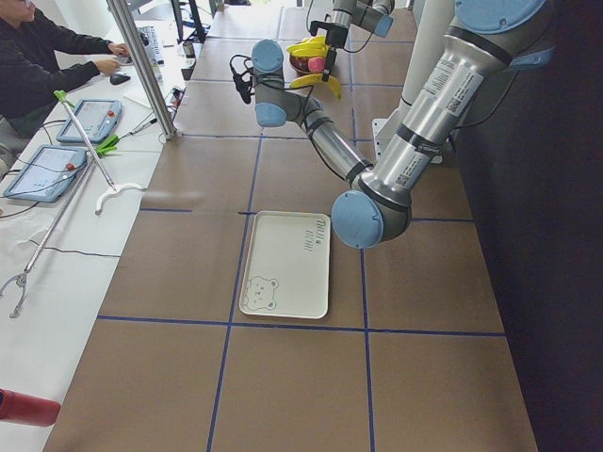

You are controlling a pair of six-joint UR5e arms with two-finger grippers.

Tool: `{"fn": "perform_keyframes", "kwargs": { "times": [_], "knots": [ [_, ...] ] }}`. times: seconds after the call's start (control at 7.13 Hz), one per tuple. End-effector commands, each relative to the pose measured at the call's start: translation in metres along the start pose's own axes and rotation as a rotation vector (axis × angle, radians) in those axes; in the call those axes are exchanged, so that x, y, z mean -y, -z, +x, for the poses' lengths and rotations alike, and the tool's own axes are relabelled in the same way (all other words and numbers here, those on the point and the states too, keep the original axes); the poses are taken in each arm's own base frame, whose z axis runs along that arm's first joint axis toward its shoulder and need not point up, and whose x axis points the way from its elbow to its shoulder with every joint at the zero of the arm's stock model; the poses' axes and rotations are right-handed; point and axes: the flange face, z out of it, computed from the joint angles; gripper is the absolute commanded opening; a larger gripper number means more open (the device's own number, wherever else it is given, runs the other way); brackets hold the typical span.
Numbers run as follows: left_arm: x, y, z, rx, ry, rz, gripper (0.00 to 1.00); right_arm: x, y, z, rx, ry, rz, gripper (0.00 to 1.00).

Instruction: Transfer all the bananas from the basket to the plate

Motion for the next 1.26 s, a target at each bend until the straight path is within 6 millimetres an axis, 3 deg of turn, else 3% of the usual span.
{"fn": "perform_keyframes", "kwargs": {
  "times": [0.0,0.56,0.84,0.98,1.12],
  "knots": [
    [-0.043,-0.043,0.007,-0.037,-0.008,0.009,0.99,-0.002,0.001,-0.005,0.015,0.003,-0.002,0.01],
    [-0.100,-0.091,-0.004,-0.019,-0.014,-0.074,0.99,-0.004,0.001,-0.010,0.024,0.005,-0.005,0.01],
    [-0.111,-0.096,-0.004,-0.026,-0.019,-0.080,0.98,-0.004,0.001,-0.010,0.024,0.006,-0.005,0.01],
    [-0.116,-0.092,-0.001,-0.037,-0.023,-0.087,0.87,-0.004,0.002,-0.010,0.025,0.006,-0.005,0.01],
    [-0.119,-0.090,-0.001,-0.039,-0.028,-0.091,0.49,-0.004,0.002,-0.010,0.025,0.005,-0.005,0.01]
  ]
}}
